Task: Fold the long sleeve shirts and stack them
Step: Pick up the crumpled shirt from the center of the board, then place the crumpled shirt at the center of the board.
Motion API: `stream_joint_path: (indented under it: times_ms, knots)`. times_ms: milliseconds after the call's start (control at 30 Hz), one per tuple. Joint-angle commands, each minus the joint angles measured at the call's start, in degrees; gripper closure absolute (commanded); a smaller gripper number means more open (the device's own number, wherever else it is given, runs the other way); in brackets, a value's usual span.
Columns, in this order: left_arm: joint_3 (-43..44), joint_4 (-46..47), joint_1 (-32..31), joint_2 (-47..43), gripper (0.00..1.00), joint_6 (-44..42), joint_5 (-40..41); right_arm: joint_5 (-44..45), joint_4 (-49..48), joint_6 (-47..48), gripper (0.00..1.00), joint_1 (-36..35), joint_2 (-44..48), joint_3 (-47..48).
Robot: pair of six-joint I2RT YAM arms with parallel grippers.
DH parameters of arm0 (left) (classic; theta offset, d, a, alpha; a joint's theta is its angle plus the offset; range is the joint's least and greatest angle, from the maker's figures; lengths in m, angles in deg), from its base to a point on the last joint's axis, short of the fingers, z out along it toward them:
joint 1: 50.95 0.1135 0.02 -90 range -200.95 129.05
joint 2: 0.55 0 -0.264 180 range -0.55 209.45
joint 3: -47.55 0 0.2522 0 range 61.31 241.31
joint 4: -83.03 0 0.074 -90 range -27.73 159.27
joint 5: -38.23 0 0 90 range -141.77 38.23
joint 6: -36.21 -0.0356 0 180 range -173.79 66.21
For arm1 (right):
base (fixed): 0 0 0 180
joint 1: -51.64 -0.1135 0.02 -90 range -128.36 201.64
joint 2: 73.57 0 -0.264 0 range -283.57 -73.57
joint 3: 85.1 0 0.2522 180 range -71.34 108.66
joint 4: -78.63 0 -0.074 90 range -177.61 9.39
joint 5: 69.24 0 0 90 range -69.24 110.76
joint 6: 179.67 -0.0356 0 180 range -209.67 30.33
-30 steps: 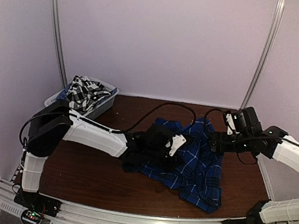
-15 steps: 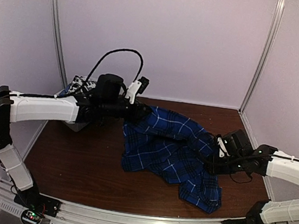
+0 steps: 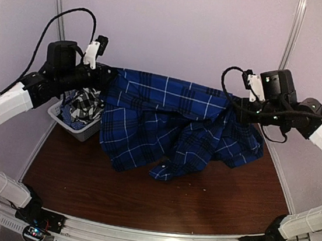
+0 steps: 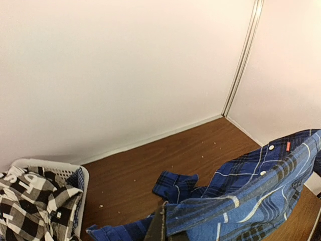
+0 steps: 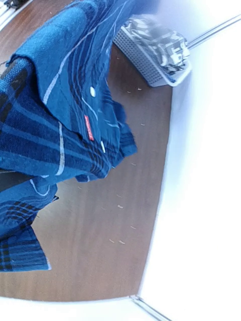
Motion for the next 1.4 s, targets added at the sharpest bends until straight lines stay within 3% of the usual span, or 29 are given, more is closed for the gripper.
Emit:
stream_joint_path:
  times_ms: [0,133,267,567,767,867,967,1033,1167,1367]
  knots:
    - [5.3,-0.6,1.1,-1.7,1.0,-2.8,3.8,9.3,10.0,7.5,1.0,0.4,-1.9,11.9]
    - [7.8,-0.5,1.1,-1.6,1.0,-2.9,3.8,5.3,12.7,11.2,0.97,0.5,-3.2,19.3]
    - [8.2,-0.4,1.1,-1.4,1.0,-3.0,2.2,5.0,15.6,12.0,0.93,0.5,-2.9,20.3]
    - [3.3,1.3,1.1,2.4,1.0,-1.4,-0.4,7.7,14.1,12.1,0.84,2.0,-1.3,10.5]
    - [-0.3,3.9,1.1,11.2,1.0,0.6,-1.0,4.8,6.5,11.4,0.82,11.9,-3.6,0.4]
    - [1.9,3.9,1.1,18.2,1.0,1.3,0.8,5.1,3.6,11.0,0.71,16.1,-8.0,-3.3]
    - [6.2,3.5,1.1,25.9,1.0,1.5,2.2,6.6,3.1,10.0,0.45,17.5,-13.4,-3.9]
    - [9.9,2.7,1.1,31.1,1.0,1.4,3.1,5.1,3.2,9.3,0.37,17.5,-15.5,-3.9]
    - [15.9,1.6,1.1,38.2,1.0,1.2,5.5,-0.4,-2.4,10.4,0.32,14.7,-12.7,-7.3]
    - [18.9,1.5,1.2,40.6,1.0,0.3,4.9,-10.4,-10.5,10.4,0.33,12.6,-10.7,-14.6]
